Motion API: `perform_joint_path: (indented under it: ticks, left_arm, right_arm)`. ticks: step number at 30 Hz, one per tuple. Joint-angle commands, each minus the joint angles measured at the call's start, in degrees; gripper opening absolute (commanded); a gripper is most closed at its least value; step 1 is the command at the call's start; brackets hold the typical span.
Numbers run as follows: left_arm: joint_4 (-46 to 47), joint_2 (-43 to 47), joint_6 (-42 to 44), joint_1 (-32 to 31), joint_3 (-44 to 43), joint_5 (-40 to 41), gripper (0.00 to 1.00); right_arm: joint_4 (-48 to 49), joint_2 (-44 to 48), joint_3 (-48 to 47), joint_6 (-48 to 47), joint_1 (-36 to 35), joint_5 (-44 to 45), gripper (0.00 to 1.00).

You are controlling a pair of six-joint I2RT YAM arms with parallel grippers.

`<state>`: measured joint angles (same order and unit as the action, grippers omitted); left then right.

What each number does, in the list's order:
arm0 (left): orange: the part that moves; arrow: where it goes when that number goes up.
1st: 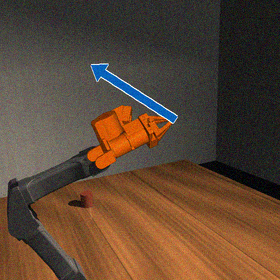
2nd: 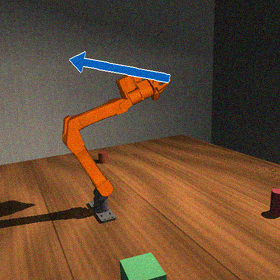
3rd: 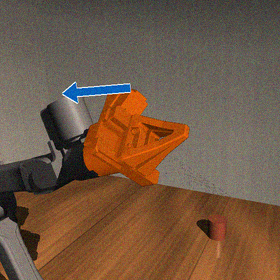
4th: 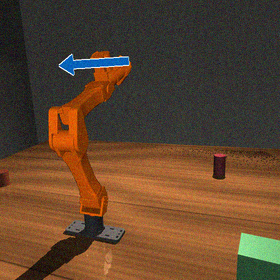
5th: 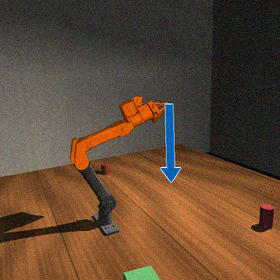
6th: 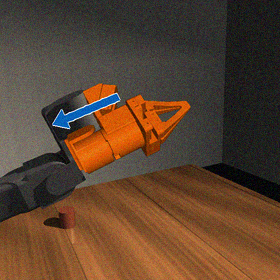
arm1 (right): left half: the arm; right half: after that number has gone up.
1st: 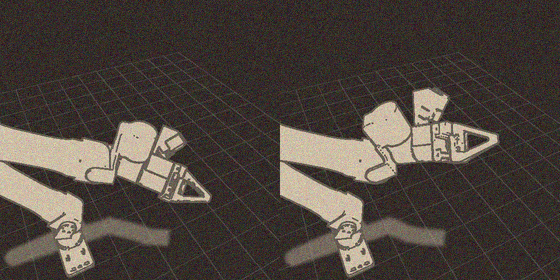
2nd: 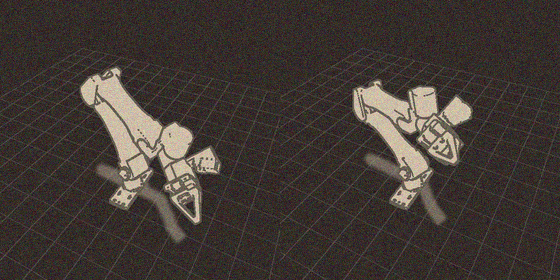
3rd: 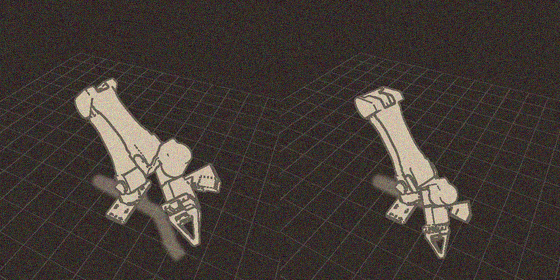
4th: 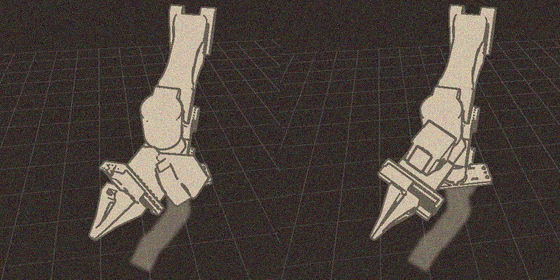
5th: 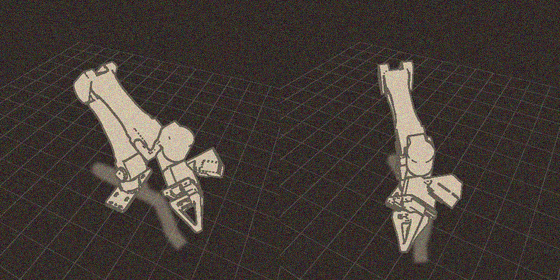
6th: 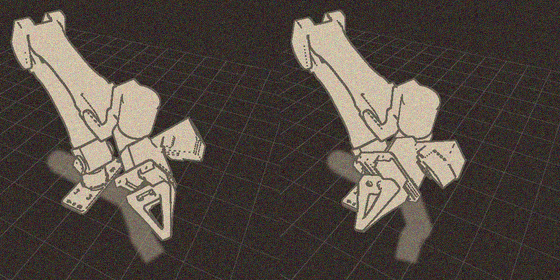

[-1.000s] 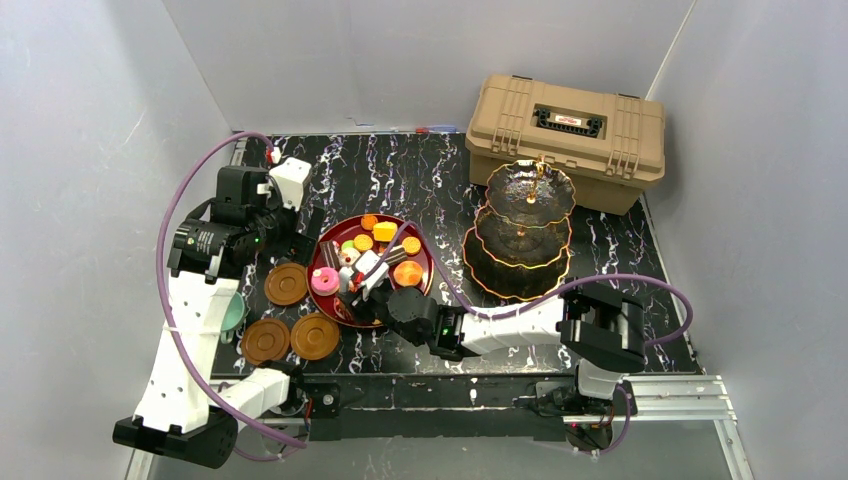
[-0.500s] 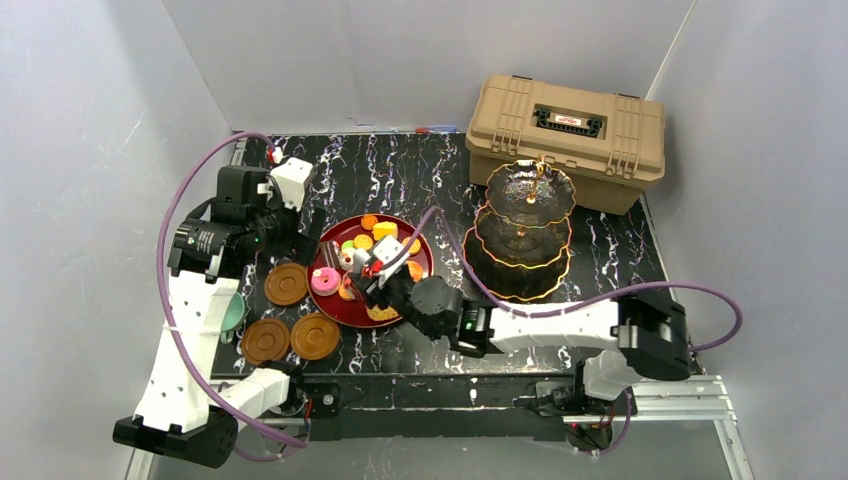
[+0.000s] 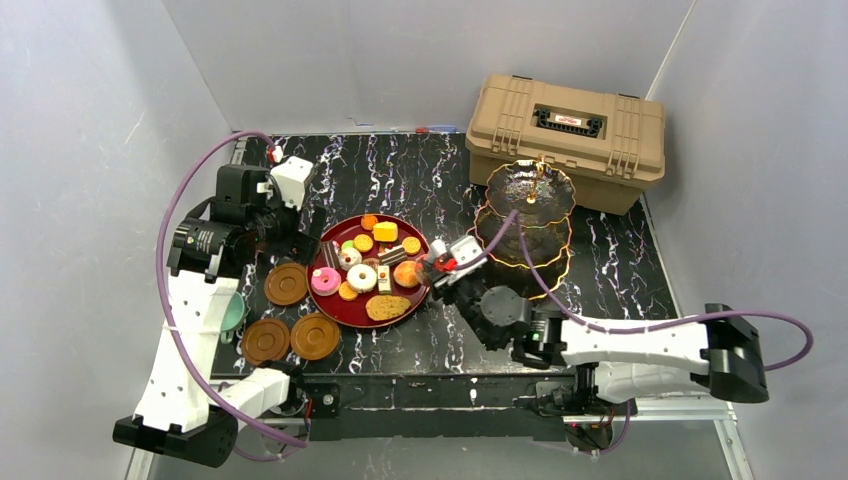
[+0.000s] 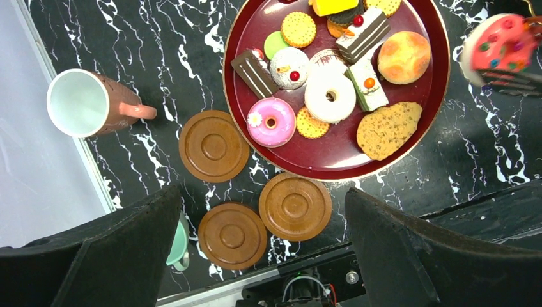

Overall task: Serve the afternoon tea
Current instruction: Place the desert on the desert table.

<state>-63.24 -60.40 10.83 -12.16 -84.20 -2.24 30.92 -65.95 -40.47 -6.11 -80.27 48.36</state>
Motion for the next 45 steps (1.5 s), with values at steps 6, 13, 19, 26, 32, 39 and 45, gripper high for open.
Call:
perform_joint_path:
  ticks: [6, 13, 19, 26, 32, 39, 45]
  left_arm:
    - [-0.8, -0.7, -0.5, 0.2, -2.7, -1.6, 0.98]
    - [-0.8, -1.2, -0.8, 0.2, -3.3, -1.9, 0.98]
    - [-0.8, -1.6, -1.1, 0.2, -3.6, -2.3, 0.98]
    - [-0.8, -1.5, -1.1, 0.2, -3.6, -2.4, 0.98]
    - [-0.8, -1.4, -1.1, 0.1, -3.8, -2.5, 0.98]
    - [-0.8, -1.0, -0.7, 0.2, -3.7, -2.5, 0.98]
    - [-0.8, -1.0, -0.6, 0.2, -3.4, -2.8, 0.98]
  right_arm:
    - [-7.5, 16.5, 6.4, 0.1, 0.4, 12.9, 0.25]
    - [-13.3, 21.5, 8.4, 1.9, 0.4, 16.6, 0.25]
    - [-14.4, 20.5, 9.5, 2.9, 0.5, 19.9, 0.24]
    - [-12.7, 20.7, 11.4, 4.0, 1.1, 21.3, 0.24]
    - [-12.2, 18.9, 12.6, 6.4, 1.7, 21.3, 0.38]
    - [-11.7, 18.3, 13.2, 8.3, 1.8, 21.9, 0.52]
    - [-13.5, 19.8, 13.3, 9.0, 1.8, 22.0, 0.60]
